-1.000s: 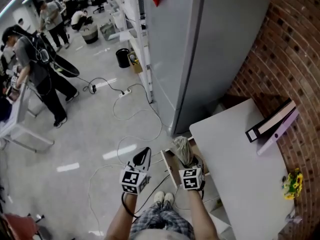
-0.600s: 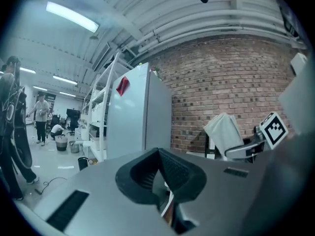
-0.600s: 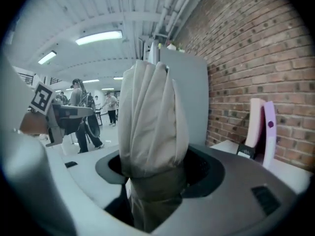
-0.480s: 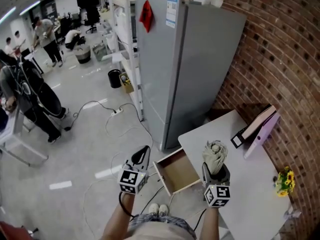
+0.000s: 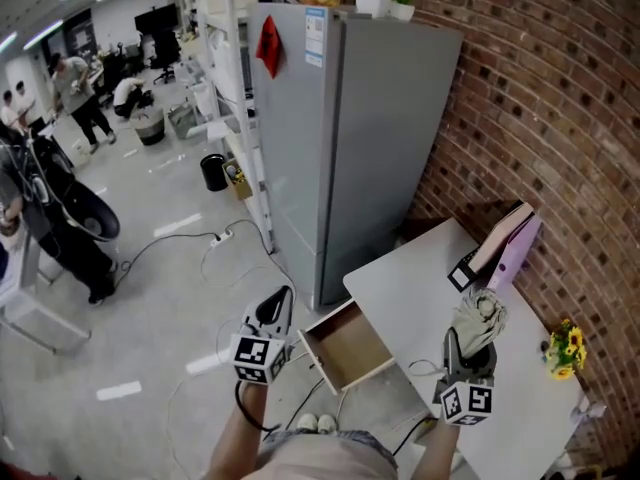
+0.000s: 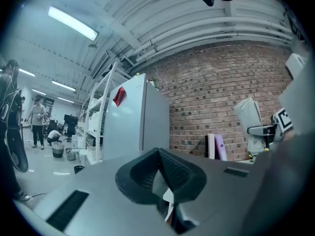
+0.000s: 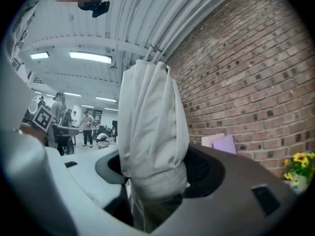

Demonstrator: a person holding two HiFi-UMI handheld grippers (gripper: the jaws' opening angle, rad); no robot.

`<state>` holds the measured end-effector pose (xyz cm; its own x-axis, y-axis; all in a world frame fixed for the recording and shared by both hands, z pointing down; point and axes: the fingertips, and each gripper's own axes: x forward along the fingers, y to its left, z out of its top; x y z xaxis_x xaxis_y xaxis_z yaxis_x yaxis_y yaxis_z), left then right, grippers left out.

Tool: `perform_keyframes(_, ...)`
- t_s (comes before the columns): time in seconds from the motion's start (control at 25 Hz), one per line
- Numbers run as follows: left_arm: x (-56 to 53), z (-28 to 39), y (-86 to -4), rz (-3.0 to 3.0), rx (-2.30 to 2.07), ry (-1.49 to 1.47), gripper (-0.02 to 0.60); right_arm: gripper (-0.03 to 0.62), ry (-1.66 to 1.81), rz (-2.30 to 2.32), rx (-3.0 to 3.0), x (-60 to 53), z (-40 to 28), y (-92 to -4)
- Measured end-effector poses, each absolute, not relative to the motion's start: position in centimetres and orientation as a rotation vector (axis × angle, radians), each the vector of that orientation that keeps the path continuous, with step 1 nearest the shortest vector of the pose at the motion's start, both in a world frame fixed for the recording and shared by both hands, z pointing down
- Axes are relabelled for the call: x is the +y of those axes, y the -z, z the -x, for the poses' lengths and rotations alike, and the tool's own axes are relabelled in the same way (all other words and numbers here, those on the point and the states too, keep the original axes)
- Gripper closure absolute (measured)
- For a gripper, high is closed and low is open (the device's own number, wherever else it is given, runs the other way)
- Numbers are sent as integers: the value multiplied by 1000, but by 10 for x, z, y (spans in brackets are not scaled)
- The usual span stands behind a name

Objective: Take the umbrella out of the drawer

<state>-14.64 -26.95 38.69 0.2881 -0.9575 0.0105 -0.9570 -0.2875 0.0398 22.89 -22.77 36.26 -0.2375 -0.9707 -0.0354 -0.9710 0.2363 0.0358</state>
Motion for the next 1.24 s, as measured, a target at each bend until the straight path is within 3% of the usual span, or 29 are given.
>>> perform_keyframes(0.32,-278,136,-386,-2507,-1828,41,555,304,-49,2017,2352,-223,-257,-363)
perform_keyframes(1.24,-265,129,-388,-2514,-1822,5,555,305,1,1988,2400,-215,-255,-368)
